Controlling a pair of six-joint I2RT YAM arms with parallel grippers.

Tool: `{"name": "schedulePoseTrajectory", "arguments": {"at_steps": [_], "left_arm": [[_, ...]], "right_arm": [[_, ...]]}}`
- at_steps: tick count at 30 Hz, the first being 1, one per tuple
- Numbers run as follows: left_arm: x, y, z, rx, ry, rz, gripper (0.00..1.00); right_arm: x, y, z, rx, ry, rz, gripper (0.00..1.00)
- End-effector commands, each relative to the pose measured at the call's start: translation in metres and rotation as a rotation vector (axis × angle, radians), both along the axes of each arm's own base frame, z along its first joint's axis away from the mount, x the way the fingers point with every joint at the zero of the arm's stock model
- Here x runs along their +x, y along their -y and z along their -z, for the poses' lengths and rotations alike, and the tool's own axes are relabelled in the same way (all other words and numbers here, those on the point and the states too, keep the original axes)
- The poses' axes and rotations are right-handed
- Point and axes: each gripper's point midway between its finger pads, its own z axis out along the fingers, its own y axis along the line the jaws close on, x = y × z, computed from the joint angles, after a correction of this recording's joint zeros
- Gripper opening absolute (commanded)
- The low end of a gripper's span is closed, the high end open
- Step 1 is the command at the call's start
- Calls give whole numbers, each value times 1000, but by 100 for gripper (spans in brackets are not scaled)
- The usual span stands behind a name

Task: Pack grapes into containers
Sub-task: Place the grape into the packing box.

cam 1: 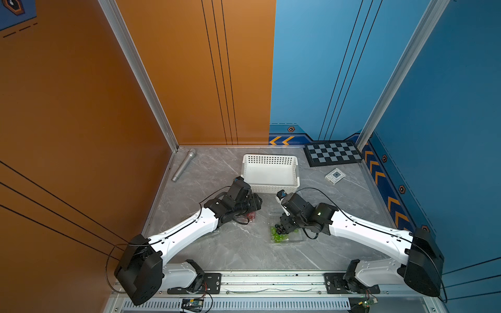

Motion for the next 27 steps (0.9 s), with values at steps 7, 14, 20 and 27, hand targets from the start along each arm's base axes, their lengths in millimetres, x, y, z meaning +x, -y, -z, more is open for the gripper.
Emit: {"name": "schedulePoseTrajectory", "arguments": {"at_steps": [7,14,20,27], "left_arm": [[1,-5,0,-6,2,-18,61],[1,-3,0,-10,-2,-12,61],[1,0,0,-10,-1,-6,61],[2,3,2,-14,-3,0,61]], "right_arm": [[-8,-10,13,-13,-47,4,23],[-10,-4,-7,48,-14,32,52],[-5,28,-34,139,13,120,57],[11,92,-14,163,-65,347,45]]}}
